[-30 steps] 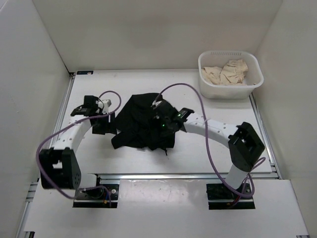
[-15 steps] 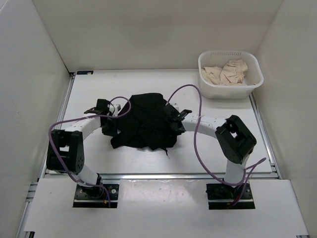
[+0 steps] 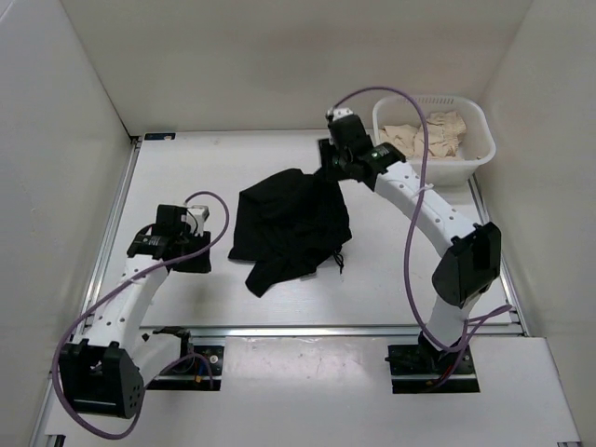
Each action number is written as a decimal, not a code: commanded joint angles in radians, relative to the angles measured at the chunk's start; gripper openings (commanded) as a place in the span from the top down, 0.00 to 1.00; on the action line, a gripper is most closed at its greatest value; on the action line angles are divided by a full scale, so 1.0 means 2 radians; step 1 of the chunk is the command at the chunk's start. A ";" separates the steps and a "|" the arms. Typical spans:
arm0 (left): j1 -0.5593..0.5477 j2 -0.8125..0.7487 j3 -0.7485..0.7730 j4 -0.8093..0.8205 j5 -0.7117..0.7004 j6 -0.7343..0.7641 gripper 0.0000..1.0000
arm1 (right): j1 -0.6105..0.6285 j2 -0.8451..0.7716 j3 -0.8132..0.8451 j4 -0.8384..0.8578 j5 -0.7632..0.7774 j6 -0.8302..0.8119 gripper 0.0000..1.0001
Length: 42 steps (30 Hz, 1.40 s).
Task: Fold and stack the trousers
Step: Flatten the trousers out
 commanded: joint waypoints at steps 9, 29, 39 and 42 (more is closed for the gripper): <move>-0.020 0.267 0.198 -0.013 0.082 -0.002 0.13 | -0.039 -0.052 -0.076 0.026 -0.107 0.074 0.01; -0.036 0.357 0.208 0.019 0.038 -0.002 0.86 | -0.129 0.059 -0.249 0.190 -0.331 0.236 0.93; 0.191 0.326 0.545 -0.056 -0.118 -0.002 0.86 | -0.161 0.037 0.265 -0.149 -0.105 0.001 1.00; 0.196 0.288 0.517 -0.050 -0.188 -0.002 0.86 | -0.161 -0.058 0.160 -0.135 -0.051 -0.009 1.00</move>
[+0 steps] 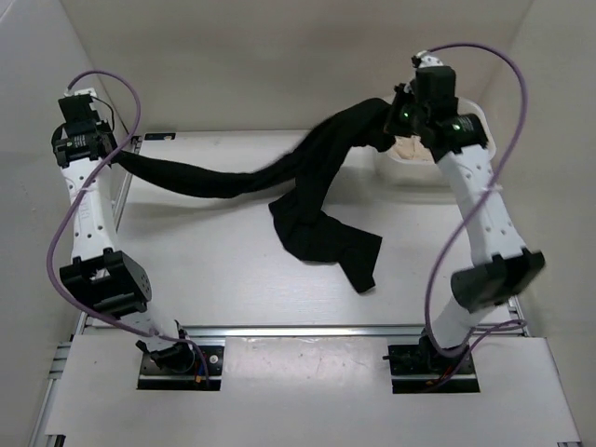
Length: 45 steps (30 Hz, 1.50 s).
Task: Fold and stack the trousers
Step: Flatten the trousers out
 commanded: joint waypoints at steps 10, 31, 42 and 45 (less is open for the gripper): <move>0.000 -0.025 -0.098 -0.009 -0.075 0.000 0.86 | 0.006 -0.207 -0.258 -0.076 0.142 -0.038 1.00; -0.538 -0.021 -0.125 -0.063 0.047 0.000 0.00 | -0.024 -0.094 -0.184 -0.044 0.165 0.042 1.00; -0.582 0.156 -0.084 -0.007 0.177 0.000 0.00 | -0.055 -0.130 -0.272 -0.005 0.142 0.102 1.00; -0.588 0.193 -0.079 0.007 0.144 0.000 0.00 | -0.059 -0.134 -0.284 -0.005 0.142 0.102 1.00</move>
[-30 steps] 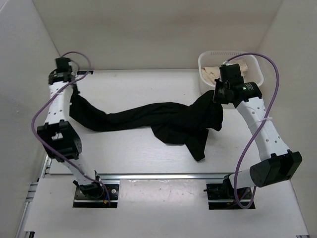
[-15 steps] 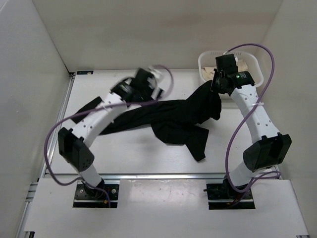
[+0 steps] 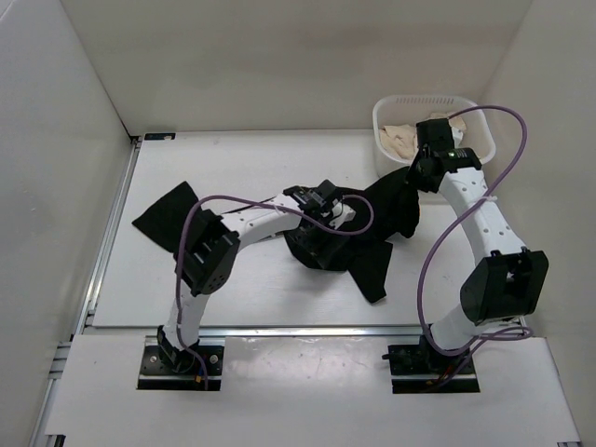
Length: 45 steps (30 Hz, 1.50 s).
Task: Fold and stack the trousers
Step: Flatten the trousers out
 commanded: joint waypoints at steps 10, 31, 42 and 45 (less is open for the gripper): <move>0.019 0.024 -0.001 0.045 -0.100 0.000 0.86 | -0.008 -0.070 -0.035 0.025 0.007 0.018 1.00; 0.465 -0.249 -0.145 -0.059 -0.120 0.000 0.00 | 0.027 -0.087 -0.114 0.054 -0.063 -0.002 1.00; 0.689 -0.240 -0.273 0.038 -0.166 0.000 0.00 | 0.027 -0.097 -0.134 0.056 -0.049 -0.021 1.00; 0.700 -0.171 -0.245 0.052 -0.185 0.000 0.00 | 0.027 -0.097 -0.134 0.056 -0.049 -0.026 1.00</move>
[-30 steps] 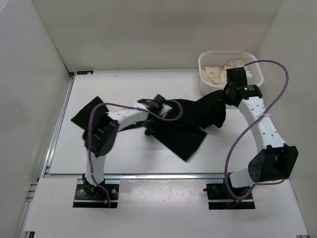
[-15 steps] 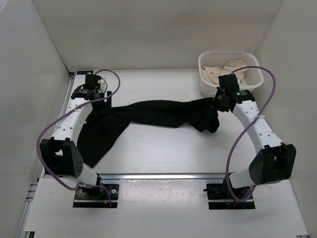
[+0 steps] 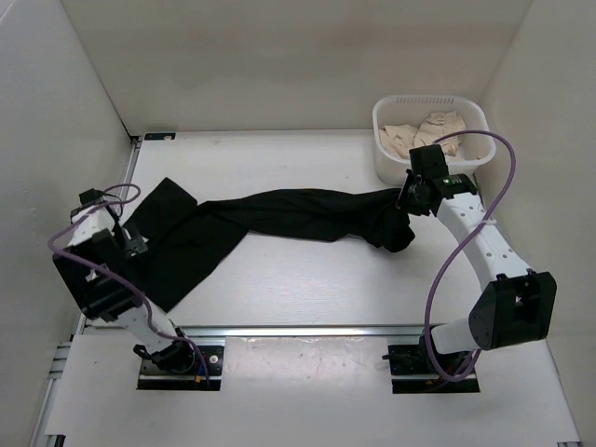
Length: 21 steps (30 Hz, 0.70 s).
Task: Fold and stack the trousers
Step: Flatten the trousers out
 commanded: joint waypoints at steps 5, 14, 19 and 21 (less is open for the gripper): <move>-0.009 0.113 0.045 0.059 -0.007 0.000 0.00 | -0.001 -0.007 0.010 0.018 0.003 -0.029 1.00; -0.026 0.128 0.061 0.059 -0.024 0.000 0.86 | -0.014 0.049 0.163 -0.038 0.033 -0.096 1.00; -0.015 0.043 0.164 0.054 -0.033 0.000 0.86 | -0.038 0.065 0.281 -0.064 0.081 -0.144 1.00; -0.015 0.009 0.198 0.054 -0.038 0.000 0.86 | -0.043 0.049 0.295 -0.069 0.093 -0.162 1.00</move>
